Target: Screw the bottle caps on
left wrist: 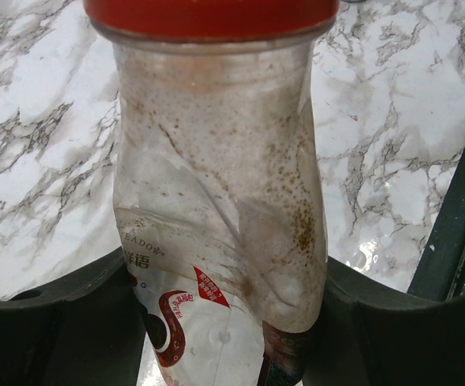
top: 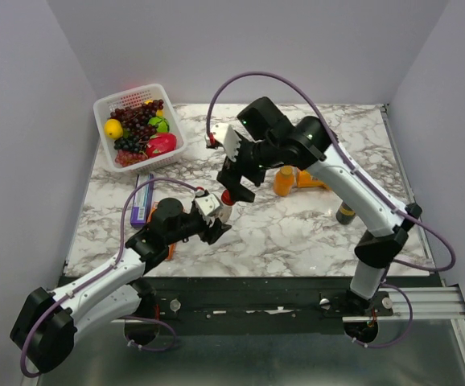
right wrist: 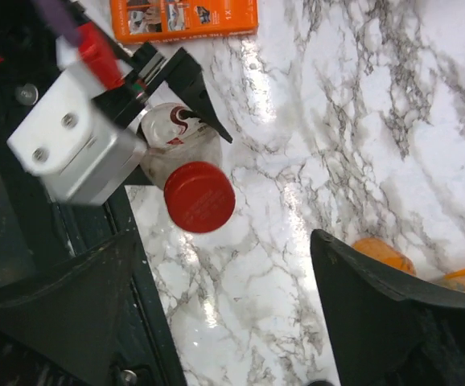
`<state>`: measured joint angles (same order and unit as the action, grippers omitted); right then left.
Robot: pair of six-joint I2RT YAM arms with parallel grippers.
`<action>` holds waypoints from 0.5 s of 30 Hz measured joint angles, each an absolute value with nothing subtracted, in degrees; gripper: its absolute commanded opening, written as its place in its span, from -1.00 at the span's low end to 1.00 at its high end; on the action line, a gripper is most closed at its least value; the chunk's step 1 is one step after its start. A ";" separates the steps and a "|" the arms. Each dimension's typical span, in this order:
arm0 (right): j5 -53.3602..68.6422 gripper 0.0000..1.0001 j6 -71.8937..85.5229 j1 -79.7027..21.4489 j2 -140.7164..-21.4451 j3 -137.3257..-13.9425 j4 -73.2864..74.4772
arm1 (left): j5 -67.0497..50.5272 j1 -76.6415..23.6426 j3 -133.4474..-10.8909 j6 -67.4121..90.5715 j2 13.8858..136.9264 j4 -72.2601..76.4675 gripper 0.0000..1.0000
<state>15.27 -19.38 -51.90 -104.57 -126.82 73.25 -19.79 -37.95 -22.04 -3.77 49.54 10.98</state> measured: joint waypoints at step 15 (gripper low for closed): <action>20.84 0.99 -42.04 -51.92 -87.92 -102.52 60.60 | -27.59 -37.89 -26.89 -5.93 49.43 5.37 -1.00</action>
<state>20.84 -42.04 -51.92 -87.92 -102.52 60.60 -27.59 -37.89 -26.89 -5.93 49.43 5.37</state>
